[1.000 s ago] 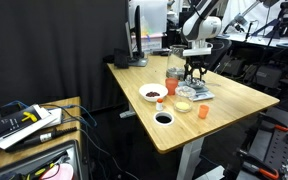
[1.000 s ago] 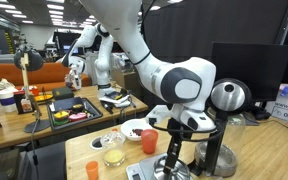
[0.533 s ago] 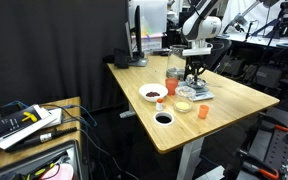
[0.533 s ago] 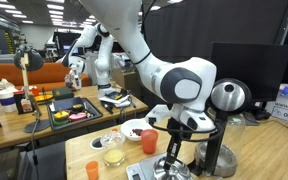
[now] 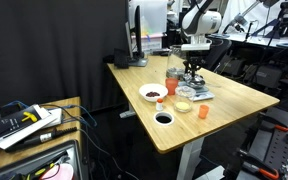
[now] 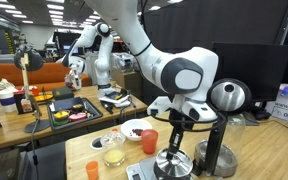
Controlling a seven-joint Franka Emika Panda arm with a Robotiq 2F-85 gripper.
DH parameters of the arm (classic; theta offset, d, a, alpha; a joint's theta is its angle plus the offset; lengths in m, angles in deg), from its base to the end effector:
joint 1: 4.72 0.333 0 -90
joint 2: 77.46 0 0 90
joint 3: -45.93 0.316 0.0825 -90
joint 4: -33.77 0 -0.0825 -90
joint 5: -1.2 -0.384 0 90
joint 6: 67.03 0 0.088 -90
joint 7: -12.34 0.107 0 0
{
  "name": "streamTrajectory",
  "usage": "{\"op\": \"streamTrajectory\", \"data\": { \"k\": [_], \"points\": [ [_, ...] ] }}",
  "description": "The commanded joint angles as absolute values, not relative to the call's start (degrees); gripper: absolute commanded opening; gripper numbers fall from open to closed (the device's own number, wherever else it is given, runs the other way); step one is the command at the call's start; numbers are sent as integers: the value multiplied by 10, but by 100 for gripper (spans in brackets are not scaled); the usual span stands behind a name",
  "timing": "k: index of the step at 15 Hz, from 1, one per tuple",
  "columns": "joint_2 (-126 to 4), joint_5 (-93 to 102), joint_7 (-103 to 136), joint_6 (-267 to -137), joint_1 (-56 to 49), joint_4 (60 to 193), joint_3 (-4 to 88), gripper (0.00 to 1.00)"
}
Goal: Take the lid from the silver pot and put it on the table
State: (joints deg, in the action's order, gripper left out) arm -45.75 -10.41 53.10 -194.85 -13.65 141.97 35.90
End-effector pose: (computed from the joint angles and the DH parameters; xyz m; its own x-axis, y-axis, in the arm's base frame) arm 0.5816 -0.1896 0.1994 0.3792 -0.9083 -0.1769 -0.9113 -0.3997 0.0991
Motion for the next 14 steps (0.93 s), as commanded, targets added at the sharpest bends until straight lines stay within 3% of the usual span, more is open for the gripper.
{"op": "streamTrajectory", "data": {
  "k": [1, 14],
  "points": [
    [-496, -110, 516, -1958, -132, 1443, 352, 1],
    [-700, -84, 556, -2017, -98, 1737, 354, 1]
  ]
}}
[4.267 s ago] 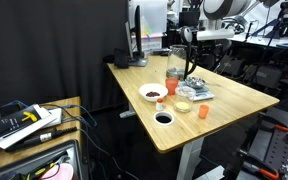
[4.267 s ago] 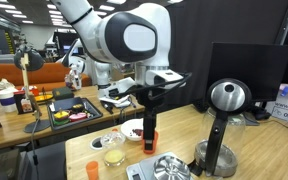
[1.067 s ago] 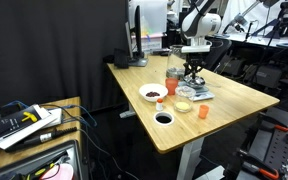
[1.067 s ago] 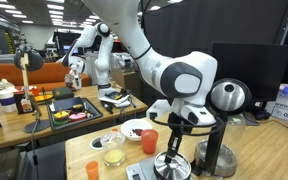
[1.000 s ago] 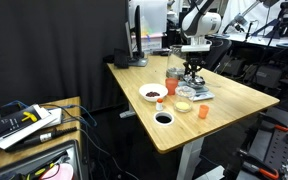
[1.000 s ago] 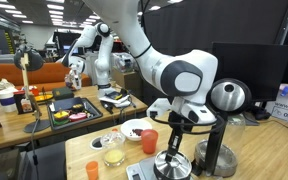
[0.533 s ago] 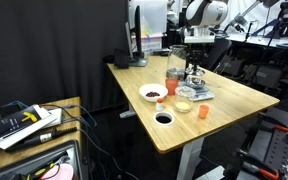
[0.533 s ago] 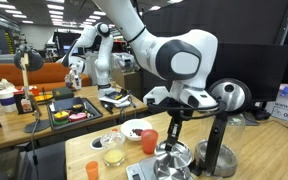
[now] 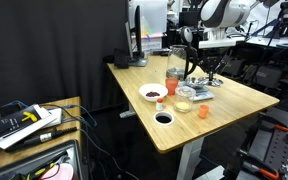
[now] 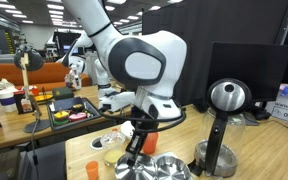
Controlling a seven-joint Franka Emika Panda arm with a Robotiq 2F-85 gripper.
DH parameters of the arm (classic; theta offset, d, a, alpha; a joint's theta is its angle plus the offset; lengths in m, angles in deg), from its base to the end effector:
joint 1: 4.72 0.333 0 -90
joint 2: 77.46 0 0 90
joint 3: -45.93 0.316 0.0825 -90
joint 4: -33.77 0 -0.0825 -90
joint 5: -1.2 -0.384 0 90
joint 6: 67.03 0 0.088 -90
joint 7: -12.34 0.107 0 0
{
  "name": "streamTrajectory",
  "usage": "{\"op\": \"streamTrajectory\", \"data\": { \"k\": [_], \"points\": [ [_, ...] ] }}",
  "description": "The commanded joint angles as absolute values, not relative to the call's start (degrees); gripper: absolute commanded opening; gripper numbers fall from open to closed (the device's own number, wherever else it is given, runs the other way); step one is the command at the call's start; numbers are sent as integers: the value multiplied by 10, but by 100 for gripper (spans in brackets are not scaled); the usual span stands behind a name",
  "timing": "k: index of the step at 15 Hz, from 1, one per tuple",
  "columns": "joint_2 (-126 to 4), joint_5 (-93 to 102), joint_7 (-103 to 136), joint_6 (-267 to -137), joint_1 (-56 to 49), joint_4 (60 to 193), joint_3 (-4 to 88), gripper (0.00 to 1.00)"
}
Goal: Take the lid from the silver pot and put it on the table
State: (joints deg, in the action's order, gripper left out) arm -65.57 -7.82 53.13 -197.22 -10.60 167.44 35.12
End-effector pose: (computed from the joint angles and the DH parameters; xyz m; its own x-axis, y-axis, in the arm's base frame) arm 0.4681 -0.1384 0.2305 0.4080 -0.8831 -0.2316 -0.8861 -0.4441 0.1326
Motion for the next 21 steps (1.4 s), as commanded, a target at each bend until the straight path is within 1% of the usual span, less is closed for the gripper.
{"op": "streamTrajectory", "data": {
  "k": [1, 4, 6, 10, 14, 16, 20, 21],
  "points": [
    [-706, -90, 575, -2029, -95, 1756, 357, 1],
    [-711, -106, 619, -2073, -84, 1802, 369, 1],
    [-677, -107, 676, -2130, -77, 1813, 374, 1],
    [-592, -103, 752, -2191, -60, 1785, 371, 1],
    [-552, -102, 796, -2194, -44, 1757, 367, 1],
    [-558, -108, 803, -2189, -48, 1757, 369, 29],
    [-577, -130, 791, -2187, -62, 1768, 377, 55],
    [-583, -136, 789, -2190, -64, 1774, 378, 62]
  ]
}}
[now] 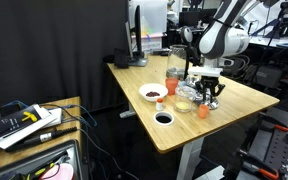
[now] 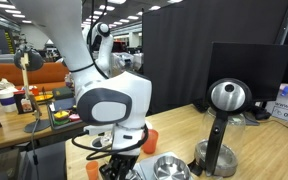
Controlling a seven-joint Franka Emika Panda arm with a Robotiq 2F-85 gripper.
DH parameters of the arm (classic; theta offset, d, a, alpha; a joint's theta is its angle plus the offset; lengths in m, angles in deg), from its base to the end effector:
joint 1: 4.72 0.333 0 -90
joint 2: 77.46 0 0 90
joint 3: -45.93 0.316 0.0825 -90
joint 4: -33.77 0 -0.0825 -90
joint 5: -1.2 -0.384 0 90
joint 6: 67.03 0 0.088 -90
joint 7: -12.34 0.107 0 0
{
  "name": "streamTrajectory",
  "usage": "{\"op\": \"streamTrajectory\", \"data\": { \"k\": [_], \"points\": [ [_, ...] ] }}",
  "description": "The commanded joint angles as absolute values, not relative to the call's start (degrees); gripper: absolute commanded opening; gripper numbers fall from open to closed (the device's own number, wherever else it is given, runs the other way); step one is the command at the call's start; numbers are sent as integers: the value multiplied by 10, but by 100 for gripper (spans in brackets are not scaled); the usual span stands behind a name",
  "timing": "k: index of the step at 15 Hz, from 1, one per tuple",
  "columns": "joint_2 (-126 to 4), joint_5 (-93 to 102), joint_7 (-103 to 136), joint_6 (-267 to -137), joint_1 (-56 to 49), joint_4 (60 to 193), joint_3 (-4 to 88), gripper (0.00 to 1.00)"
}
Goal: Take the lid from the silver pot and put it on the table
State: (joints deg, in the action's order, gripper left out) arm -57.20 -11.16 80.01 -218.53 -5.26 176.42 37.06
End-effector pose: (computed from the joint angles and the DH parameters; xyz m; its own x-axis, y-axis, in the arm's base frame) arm 0.4360 -0.0843 0.1379 0.0230 -0.9963 -0.0827 -0.9846 -0.0369 0.1712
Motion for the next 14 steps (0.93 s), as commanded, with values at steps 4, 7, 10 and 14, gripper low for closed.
{"op": "streamTrajectory", "data": {
  "k": [4, 7, 10, 14],
  "points": [
    [-609, -161, 775, -2193, -70, 1794, 382, 91],
    [-634, -164, 772, -2200, -69, 1813, 376, 100],
    [-630, -149, 787, -2187, -64, 1802, 372, 100],
    [-659, -149, 784, -2187, -66, 1820, 374, 100]
  ]
}}
